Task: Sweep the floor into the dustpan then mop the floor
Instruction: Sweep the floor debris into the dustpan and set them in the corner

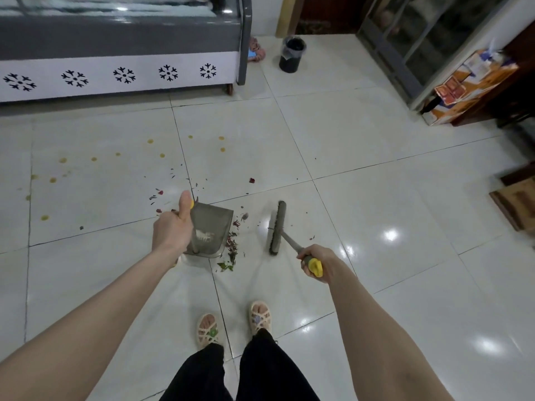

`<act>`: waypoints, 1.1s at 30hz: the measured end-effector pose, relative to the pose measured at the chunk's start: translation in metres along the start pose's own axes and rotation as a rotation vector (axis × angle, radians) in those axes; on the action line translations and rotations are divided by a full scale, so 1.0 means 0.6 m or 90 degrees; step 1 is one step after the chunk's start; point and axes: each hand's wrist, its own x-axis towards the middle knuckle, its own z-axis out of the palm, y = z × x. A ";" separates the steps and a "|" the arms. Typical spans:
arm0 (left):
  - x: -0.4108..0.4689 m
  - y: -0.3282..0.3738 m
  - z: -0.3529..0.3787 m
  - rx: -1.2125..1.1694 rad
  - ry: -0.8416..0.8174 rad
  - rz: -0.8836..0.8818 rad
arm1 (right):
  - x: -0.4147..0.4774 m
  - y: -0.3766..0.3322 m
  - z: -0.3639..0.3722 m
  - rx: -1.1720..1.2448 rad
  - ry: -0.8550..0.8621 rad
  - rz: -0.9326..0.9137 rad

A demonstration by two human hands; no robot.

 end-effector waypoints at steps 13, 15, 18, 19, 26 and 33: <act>-0.008 0.113 0.164 -0.015 -0.010 -0.019 | 0.129 -0.085 -0.224 -0.074 0.104 -0.015; -0.012 0.123 0.183 -0.021 -0.003 -0.027 | 0.150 -0.099 -0.247 -0.097 0.104 -0.005; -0.015 0.130 0.211 -0.031 0.019 -0.045 | 0.180 -0.120 -0.271 -0.147 0.087 0.011; -0.016 0.132 0.218 -0.034 0.031 -0.051 | 0.188 -0.127 -0.272 -0.155 0.076 0.012; -0.030 0.130 0.224 -0.059 0.093 -0.060 | 0.207 -0.163 -0.200 -0.161 -0.048 0.009; -0.035 0.105 0.178 -0.054 0.154 -0.095 | 0.195 -0.174 -0.079 -0.186 -0.124 -0.020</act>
